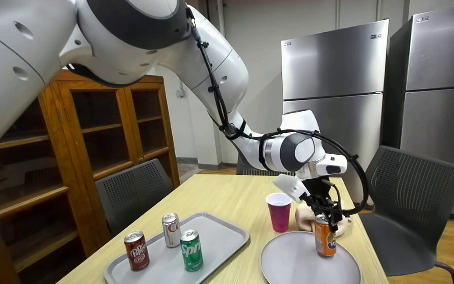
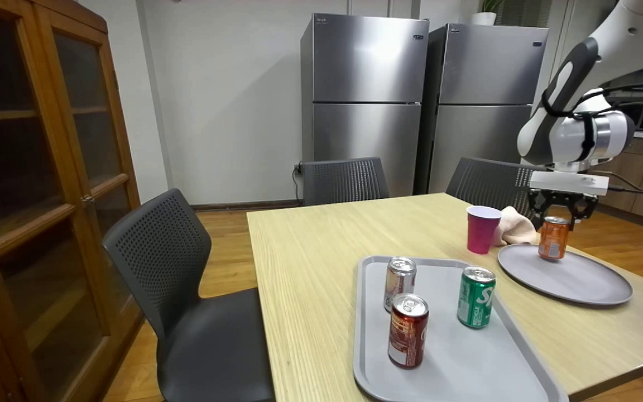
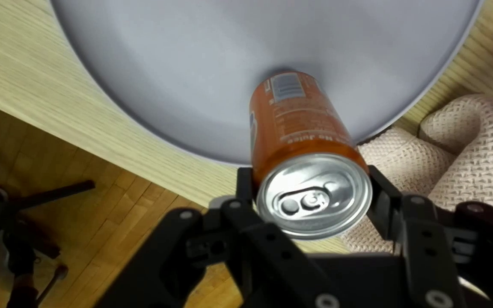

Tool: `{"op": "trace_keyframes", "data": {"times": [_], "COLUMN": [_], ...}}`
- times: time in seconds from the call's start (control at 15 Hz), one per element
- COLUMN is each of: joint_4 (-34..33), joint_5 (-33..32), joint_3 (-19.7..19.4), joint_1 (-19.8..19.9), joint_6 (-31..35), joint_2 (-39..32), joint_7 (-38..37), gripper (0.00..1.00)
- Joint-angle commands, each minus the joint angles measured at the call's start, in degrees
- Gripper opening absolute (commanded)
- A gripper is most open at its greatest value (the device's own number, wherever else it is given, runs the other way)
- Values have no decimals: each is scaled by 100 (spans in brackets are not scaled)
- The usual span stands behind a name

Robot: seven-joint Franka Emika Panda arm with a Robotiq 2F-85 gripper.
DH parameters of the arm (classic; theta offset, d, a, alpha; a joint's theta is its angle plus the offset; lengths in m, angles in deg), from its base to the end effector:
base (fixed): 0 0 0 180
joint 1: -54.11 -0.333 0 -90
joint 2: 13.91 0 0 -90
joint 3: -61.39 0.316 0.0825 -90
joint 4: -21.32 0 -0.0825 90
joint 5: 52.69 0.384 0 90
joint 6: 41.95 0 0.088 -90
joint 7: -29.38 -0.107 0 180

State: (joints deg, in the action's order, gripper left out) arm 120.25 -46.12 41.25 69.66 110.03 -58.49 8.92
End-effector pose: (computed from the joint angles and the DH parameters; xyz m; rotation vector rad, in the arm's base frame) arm 0.5693 -0.3806 0.1746 2.6044 -1.3528 0.2564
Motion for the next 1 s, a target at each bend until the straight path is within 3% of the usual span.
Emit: {"op": "trace_keyframes", "data": {"times": [0.0,0.07,0.2,0.6,0.93], "joint_4": [-302,-303,-268,91,755], "joint_5": [59,63,69,23,-76], "joint_3": [9,10,17,40,31], "joint_1": [55,56,47,-101,-458], "joint_6": [-279,-279,-257,-70,136], "joint_2": [-72,-55,26,494,1145], "joint_7": [-105,-104,-98,-35,-60], "gripper": [86,96,100,100,100]}}
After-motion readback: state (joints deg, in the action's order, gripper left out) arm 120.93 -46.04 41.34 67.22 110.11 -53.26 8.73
